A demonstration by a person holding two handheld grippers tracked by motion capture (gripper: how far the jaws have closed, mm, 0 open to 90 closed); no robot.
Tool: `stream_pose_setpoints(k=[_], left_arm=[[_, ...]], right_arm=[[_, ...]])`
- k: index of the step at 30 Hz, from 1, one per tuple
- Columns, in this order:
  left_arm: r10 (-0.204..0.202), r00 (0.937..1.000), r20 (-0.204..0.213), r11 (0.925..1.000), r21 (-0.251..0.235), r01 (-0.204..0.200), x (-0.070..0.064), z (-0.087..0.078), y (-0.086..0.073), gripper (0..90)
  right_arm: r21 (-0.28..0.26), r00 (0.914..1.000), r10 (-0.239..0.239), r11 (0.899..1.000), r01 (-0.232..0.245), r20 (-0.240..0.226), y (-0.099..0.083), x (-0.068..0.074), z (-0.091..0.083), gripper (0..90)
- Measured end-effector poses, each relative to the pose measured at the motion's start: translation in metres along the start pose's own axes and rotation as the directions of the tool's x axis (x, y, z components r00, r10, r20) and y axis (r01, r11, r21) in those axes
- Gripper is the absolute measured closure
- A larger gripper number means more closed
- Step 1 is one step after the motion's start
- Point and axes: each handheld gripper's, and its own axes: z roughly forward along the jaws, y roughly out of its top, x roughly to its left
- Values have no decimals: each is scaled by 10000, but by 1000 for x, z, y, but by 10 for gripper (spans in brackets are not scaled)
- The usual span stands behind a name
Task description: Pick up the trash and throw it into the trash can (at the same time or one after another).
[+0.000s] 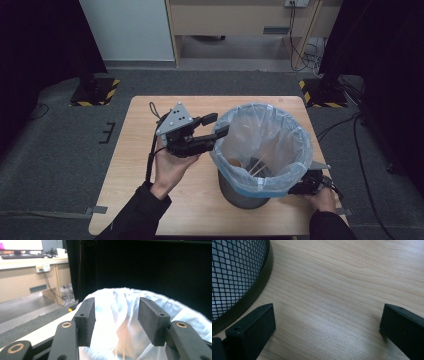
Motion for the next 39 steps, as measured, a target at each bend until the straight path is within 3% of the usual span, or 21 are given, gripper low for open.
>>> stream_pose_setpoints(k=[13,20,24,25,26,29,33,35,39], left_arm=[[-422,9932,-1088,9966,664,497,35,-25,-44,414],[-816,9758,-2028,9842,1380,1110,66,-32,-81,393],[-1245,9561,-2652,9717,1626,1716,88,-34,-103,374],[-1245,9561,-2652,9717,1626,1716,88,-34,-103,363],[-1417,9442,-2975,9657,1681,1979,98,-36,-112,358],[-1693,9218,-3486,9555,1710,2402,112,-38,-126,342],[-1494,8997,-4101,9433,2137,2541,127,-39,-144,338],[-1693,8852,-4333,9332,2183,2853,135,-40,-152,338],[-1590,8621,-4812,9205,2435,3057,146,-38,-166,337]], right_arm=[[0,10000,-2,10000,2,-1,0,0,0,4],[-1,10000,-3,10000,3,-2,0,0,0,4],[4,10000,21,10000,-21,-1,0,0,0,4],[0,10000,-1,10000,1,0,0,0,0,4],[5,10000,20,10000,-20,-2,0,0,0,4],[-1,10000,3,10000,-3,-1,0,0,0,4],[0,10000,2,10000,-2,-2,0,0,0,4],[0,10000,-2,10000,2,-1,0,0,0,4],[4,10000,18,10000,-18,-1,0,0,0,4]])
